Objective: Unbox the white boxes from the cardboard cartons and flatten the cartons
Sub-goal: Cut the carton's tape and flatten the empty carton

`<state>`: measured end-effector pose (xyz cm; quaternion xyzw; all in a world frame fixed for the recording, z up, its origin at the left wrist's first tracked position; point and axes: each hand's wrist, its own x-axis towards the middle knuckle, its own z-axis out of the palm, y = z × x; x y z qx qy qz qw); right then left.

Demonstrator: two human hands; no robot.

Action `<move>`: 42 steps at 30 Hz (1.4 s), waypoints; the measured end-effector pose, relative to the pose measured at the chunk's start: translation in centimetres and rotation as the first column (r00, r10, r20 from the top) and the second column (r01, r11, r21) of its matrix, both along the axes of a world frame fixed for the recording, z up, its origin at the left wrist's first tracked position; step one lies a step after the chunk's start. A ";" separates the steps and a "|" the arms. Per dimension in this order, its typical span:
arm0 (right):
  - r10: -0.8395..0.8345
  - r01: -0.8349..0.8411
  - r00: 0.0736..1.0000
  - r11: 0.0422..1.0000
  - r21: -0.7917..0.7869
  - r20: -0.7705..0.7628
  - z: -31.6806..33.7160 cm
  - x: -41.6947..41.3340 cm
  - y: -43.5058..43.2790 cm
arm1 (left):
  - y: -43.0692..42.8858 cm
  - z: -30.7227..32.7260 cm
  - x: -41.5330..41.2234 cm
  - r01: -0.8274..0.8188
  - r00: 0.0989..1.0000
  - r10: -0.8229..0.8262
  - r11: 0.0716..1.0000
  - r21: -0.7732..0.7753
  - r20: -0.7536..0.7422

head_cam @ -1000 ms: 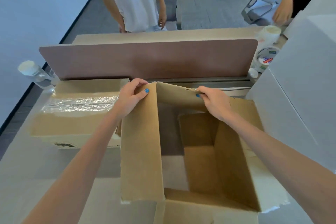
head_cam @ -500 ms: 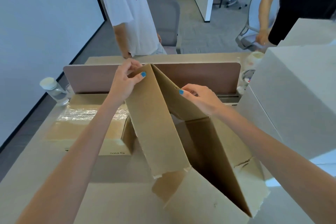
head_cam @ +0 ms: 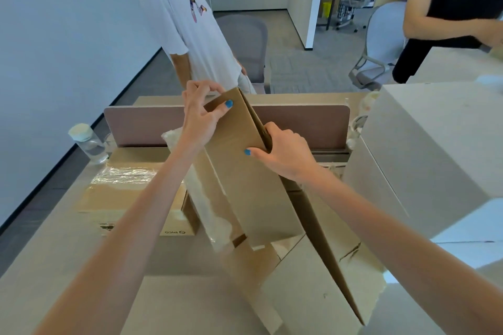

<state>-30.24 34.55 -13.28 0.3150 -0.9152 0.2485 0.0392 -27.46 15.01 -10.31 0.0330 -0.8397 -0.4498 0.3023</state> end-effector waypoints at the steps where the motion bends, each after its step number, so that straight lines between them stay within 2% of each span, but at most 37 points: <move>1: -0.004 0.004 1.000 1.000 -0.021 -0.023 0.0 0.2 0.0 | 0.2 0.2 -0.1 0.005 1.000 -0.005 1.000 0.000 -0.017; 4: -0.022 0.016 0.997 0.997 -0.081 -0.074 0.2 0.6 0.0 | 0.6 0.5 -0.3 0.014 0.998 -0.014 1.000 -0.010 -0.063; 10: -0.035 0.032 0.999 0.975 -0.220 -0.007 0.4 0.7 0.7 | 0.2 0.7 0.2 0.048 0.994 -0.048 0.999 -0.011 -0.096; 15: -0.029 0.093 0.988 0.899 -0.428 0.153 1.4 0.0 2.1 | -2.3 0.4 0.7 0.011 0.999 -0.023 0.956 -0.293 -0.039; 18: 0.096 0.072 0.957 0.834 -0.547 0.272 1.9 0.1 2.7 | -3.5 0.7 0.9 -0.068 0.998 0.057 0.868 -0.492 -0.036; 21: 0.224 0.046 0.916 0.764 -0.644 0.332 2.7 0.6 3.4 | -3.9 1.8 1.1 -0.117 0.993 0.107 0.793 -0.597 -0.052; 23: 0.272 0.043 0.896 0.733 -0.679 0.351 3.1 0.7 4.0 | -3.7 2.8 1.4 -0.126 0.992 0.100 0.788 -0.602 -0.076; 27: 0.315 0.060 0.868 0.701 -0.711 0.385 3.4 0.7 4.9 | -3.0 3.9 2.3 -0.116 0.989 0.056 0.876 -0.469 -0.140; 31: 0.330 0.009 0.868 0.736 -0.677 0.370 4.3 0.7 5.3 | -2.9 4.3 3.2 -0.054 0.994 0.013 0.922 -0.385 -0.108; 35: 0.368 -0.093 0.882 0.748 -0.657 0.294 6.8 1.2 5.6 | -2.9 4.4 4.3 -0.013 0.995 -0.023 0.941 -0.337 -0.102; 38: 0.346 -0.176 0.921 0.776 -0.605 0.176 9.5 1.7 5.7 | -2.7 4.5 5.0 -0.005 0.992 -0.042 0.929 -0.369 -0.120; 42: 0.281 -0.204 0.958 0.813 -0.545 0.061 12.3 2.3 5.4 | -1.8 5.2 6.3 -0.042 0.990 -0.017 0.908 -0.417 -0.139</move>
